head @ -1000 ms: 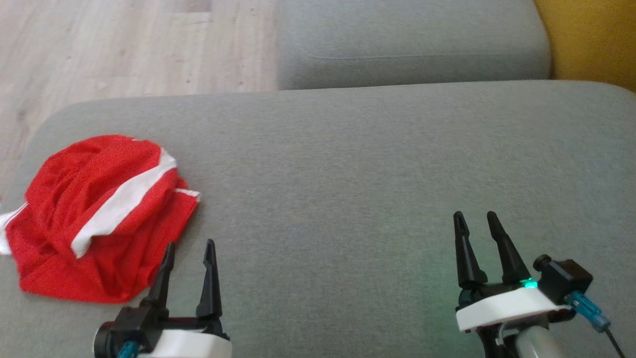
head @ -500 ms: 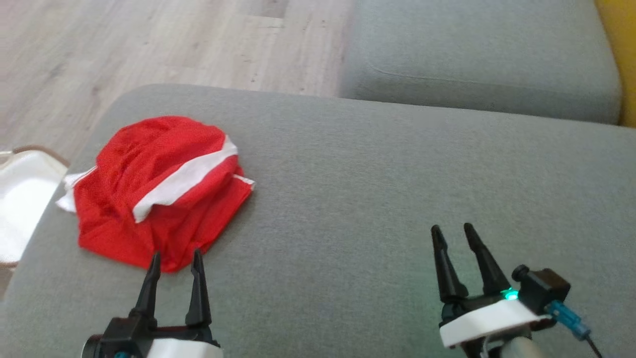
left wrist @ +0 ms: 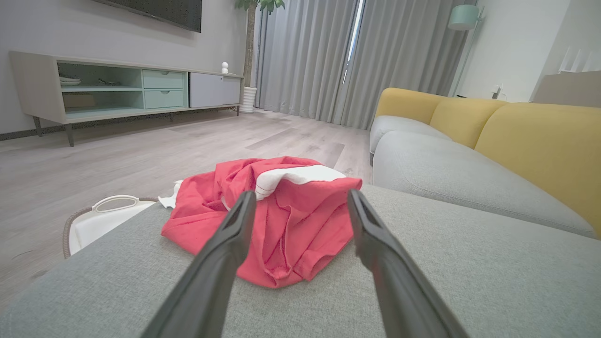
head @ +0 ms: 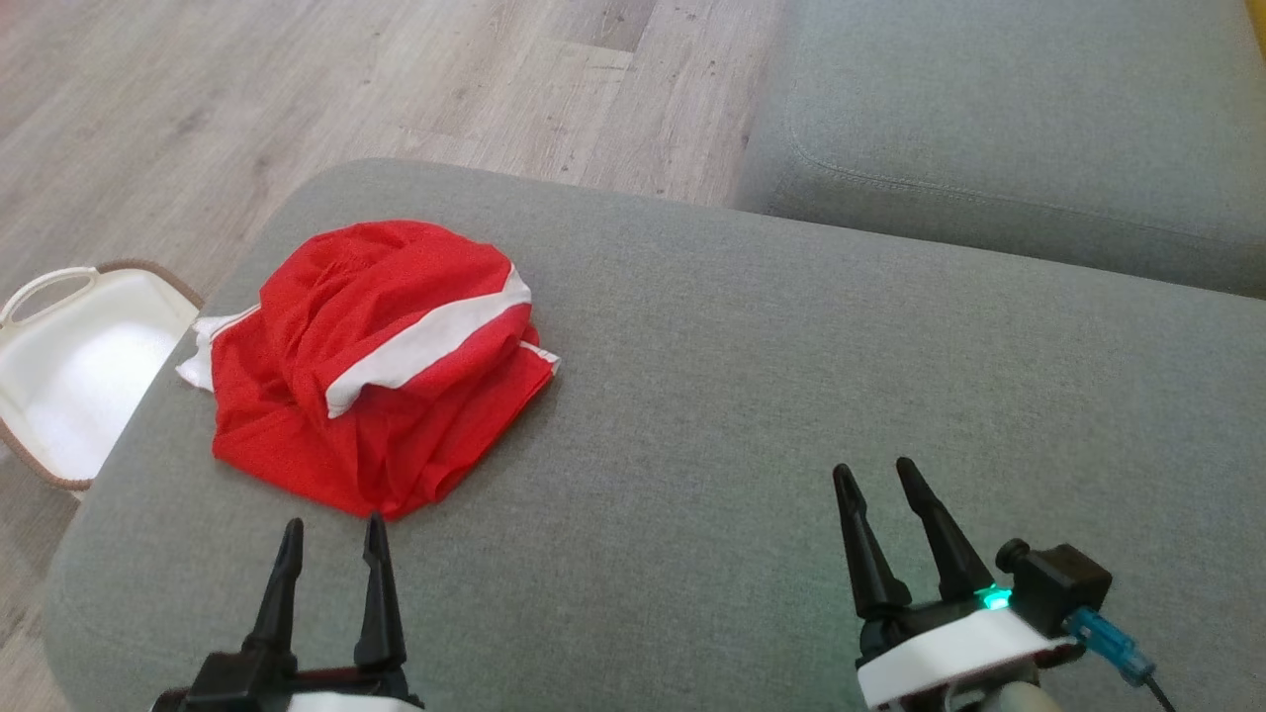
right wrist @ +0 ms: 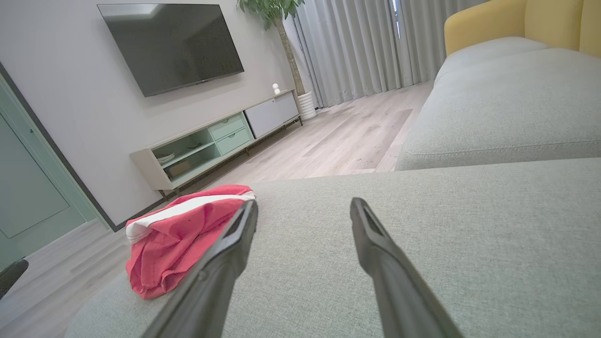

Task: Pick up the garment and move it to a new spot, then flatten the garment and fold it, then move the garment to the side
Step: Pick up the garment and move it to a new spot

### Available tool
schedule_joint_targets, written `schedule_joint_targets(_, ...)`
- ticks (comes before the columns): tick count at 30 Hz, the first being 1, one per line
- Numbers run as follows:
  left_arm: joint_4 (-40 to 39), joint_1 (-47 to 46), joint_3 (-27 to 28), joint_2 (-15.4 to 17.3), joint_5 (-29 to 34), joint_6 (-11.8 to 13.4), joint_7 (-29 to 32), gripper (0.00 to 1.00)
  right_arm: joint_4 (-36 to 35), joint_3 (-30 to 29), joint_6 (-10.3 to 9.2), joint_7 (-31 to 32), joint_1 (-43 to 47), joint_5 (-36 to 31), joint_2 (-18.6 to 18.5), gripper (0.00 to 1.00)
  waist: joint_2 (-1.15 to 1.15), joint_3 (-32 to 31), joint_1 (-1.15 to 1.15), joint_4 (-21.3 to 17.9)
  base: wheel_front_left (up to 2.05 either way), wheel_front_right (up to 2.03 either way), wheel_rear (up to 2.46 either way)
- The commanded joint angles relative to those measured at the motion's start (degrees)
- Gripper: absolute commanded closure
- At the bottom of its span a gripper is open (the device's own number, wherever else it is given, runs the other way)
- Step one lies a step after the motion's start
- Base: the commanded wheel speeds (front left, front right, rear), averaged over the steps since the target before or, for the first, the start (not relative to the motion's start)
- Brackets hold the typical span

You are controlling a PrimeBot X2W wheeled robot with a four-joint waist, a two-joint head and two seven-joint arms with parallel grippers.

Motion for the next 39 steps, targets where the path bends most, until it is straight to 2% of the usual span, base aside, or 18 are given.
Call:
schedule_joint_targets(1, -2.32, -2.11, 1.95, -0.13, 0.67, 0.16, -0.55, 0.00, -1.87, 1.49, 0.43, -0.62, -1.60, 0.28, -0.38, 0.00, 0.00, 0.04, 0.00, 0.02, 0.00, 0.00, 0.00)
schedule_joint_targets(10, -2.52, -3.59, 3.90, -0.09, 1.60, 0.01, -0.55, 0.00, -2.14, 1.01, 0.43, -0.62, -2.35, -0.15, -0.38, 0.00, 0.00, 1.86, 0.00, -1.20, 0.00, 0.00, 0.00)
schedule_joint_targets(12, -2.16, -5.34, 4.79, 0.72, 2.36, -0.56, -0.55, 0.00, -2.42, 0.65, 0.43, -0.62, -2.80, -0.58, -0.38, 0.00, 0.00, 3.03, 0.00, -1.67, 0.00, 0.00, 0.00)
schedule_joint_targets(18, 3.53, -14.63, 4.51, 6.53, 5.85, -2.92, 0.16, 0.00, -3.49, -1.08, 0.43, -0.62, -4.65, -2.02, -0.38, 0.00, 0.00, 7.61, 0.00, -3.05, 0.00, 0.00, 0.00)
schedule_joint_targets(24, 11.57, -26.77, 0.46, 13.85, 8.42, -5.56, 9.14, 0.00, -4.22, -2.39, 0.43, -0.62, -6.76, -3.39, -0.38, 0.00, 0.00, 12.08, 0.00, -4.55, 0.00, 0.00, 0.00)
schedule_joint_targets(25, 11.57, -26.77, 0.46, 13.85, 8.42, -5.56, 9.14, 0.00, -4.22, -2.39, 0.43, -0.62, -6.76, -3.39, -0.38, 0.00, 0.00, 12.08, 0.00, -4.55, 0.00, 0.00, 0.00)
schedule_joint_targets(28, 15.96, -31.28, -2.54, 17.25, 8.35, -6.22, 14.15, 0.00, -4.47, -2.73, 0.43, -0.62, -7.59, -3.60, -0.38, 0.00, 0.00, 13.47, 0.00, -5.41, 0.00, 0.00, 0.00)
schedule_joint_targets(31, 19.81, -34.19, -6.07, 19.51, 6.11, -6.42, 18.32, 0.00, -4.60, -2.78, 0.43, -0.62, -8.06, -3.64, -0.38, 0.00, 0.00, 14.41, 0.00, -6.32, 0.00, 0.00, 0.00)
schedule_joint_targets(37, 24.21, -36.86, -14.91, 24.19, -3.85, -6.46, 23.85, 0.00, -4.64, -2.82, 0.43, -0.62, -8.61, -3.46, -0.38, 0.00, 0.00, 15.66, 0.00, -7.65, 0.00, 0.00, 0.00)
schedule_joint_targets(38, 24.46, -37.25, -15.71, 24.97, -4.99, -6.47, 23.86, 0.32, -4.66, -2.81, 0.43, -0.62, -8.70, -3.45, -0.38, 0.00, 0.00, 15.78, 0.00, -7.80, 0.00, 0.00, 0.00)
schedule_joint_targets(39, 24.87, -38.10, -16.13, 26.07, -6.76, -6.47, 22.58, 1.00, -4.72, -2.89, 0.43, -0.62, -8.86, -3.40, -0.38, 0.00, 0.00, 15.96, 0.00, -8.01, 0.00, 0.00, 0.00)
